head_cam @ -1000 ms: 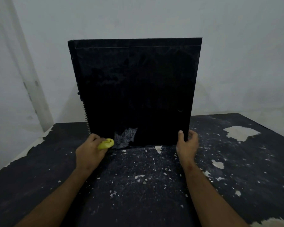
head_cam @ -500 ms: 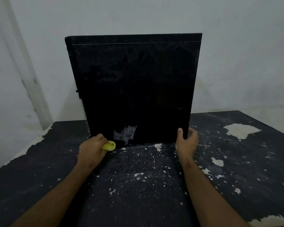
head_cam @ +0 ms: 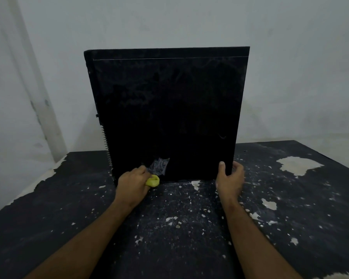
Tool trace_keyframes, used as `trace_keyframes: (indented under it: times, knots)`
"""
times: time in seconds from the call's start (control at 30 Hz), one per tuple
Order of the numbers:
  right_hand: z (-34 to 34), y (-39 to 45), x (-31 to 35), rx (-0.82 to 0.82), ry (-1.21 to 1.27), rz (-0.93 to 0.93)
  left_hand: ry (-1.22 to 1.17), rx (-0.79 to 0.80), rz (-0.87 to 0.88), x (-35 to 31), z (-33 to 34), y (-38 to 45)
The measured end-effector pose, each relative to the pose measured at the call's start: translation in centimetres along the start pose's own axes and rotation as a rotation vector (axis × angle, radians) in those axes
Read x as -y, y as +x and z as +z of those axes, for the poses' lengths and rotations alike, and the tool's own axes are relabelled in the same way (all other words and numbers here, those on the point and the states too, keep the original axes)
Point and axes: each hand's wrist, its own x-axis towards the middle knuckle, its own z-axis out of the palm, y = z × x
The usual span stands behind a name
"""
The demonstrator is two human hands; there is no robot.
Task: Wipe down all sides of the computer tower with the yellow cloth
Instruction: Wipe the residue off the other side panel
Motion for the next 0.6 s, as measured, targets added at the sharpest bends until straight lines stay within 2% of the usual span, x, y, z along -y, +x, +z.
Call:
trace_keyframes:
  times: [0.17,0.3,0.43,0.6]
  knots:
    - [-0.1,0.4,-0.7,0.02,0.043,0.009,0.062,0.009,0.17,-6.0,1.3,3.4]
    - [-0.1,0.6,-0.9,0.022,0.044,0.015,0.087,0.033,0.224,-3.5,0.8,2.6]
    - [-0.1,0.6,-0.8,0.021,0.046,0.011,0.119,0.024,0.14,2.4,-0.6,-0.8]
    - [0.0,0.3,-0.3,0.004,0.04,0.006,0.015,-0.152,-0.096,6.7,-2.9,-2.4]
